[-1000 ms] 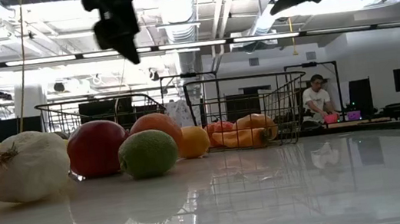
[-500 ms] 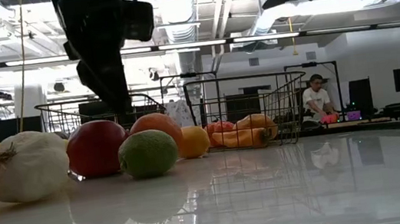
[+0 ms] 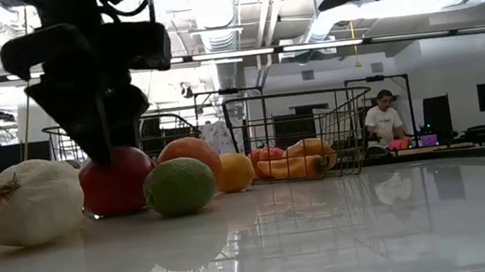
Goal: Sort produce into baskets
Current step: Put the bottom tomato into the left wire basket
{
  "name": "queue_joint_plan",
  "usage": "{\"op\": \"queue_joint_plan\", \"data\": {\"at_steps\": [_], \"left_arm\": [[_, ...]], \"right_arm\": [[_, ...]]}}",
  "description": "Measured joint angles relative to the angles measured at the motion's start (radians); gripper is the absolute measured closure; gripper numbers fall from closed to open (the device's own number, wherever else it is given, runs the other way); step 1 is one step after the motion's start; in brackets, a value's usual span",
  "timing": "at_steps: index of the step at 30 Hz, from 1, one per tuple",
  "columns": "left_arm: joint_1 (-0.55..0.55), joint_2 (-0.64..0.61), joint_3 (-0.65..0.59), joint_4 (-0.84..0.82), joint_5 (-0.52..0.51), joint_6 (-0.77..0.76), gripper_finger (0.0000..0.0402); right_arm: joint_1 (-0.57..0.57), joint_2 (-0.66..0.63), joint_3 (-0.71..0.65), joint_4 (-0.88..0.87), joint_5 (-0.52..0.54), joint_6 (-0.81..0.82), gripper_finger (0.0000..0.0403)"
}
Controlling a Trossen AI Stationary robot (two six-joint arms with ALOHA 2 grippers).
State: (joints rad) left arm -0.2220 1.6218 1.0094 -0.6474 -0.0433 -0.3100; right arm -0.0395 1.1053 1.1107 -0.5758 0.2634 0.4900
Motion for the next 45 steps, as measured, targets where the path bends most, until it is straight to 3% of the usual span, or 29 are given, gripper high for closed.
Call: {"op": "queue_joint_plan", "data": {"at_steps": [13, 22, 31, 34, 40, 45], "left_arm": [[-0.001, 0.0, -0.035, 0.045, -0.019, -0.006, 0.0064], [0.004, -0.027, -0.029, 0.005, 0.011, -0.08, 0.0131], [0.039, -0.144, 0.047, -0.026, -0.02, -0.101, 0.0134], [0.065, -0.215, 0.084, -0.045, -0.108, -0.094, 0.0134], [0.184, -0.374, 0.115, -0.136, -0.442, -0.117, 0.0133], [0.362, -0.431, 0.116, -0.211, -0.464, -0.109, 0.013]], "right_arm": [[-0.002, 0.0, -0.001, -0.004, 0.0, 0.0, 0.0081], [-0.002, 0.0, -0.002, -0.027, -0.001, 0.008, 0.0081], [-0.002, 0.001, -0.003, -0.042, -0.002, 0.003, 0.0081], [-0.002, 0.001, -0.003, -0.041, -0.002, 0.002, 0.0081], [-0.016, 0.001, -0.003, -0.034, -0.003, 0.002, 0.0081], [-0.022, 0.001, -0.003, -0.007, -0.004, -0.001, 0.0081]]}}
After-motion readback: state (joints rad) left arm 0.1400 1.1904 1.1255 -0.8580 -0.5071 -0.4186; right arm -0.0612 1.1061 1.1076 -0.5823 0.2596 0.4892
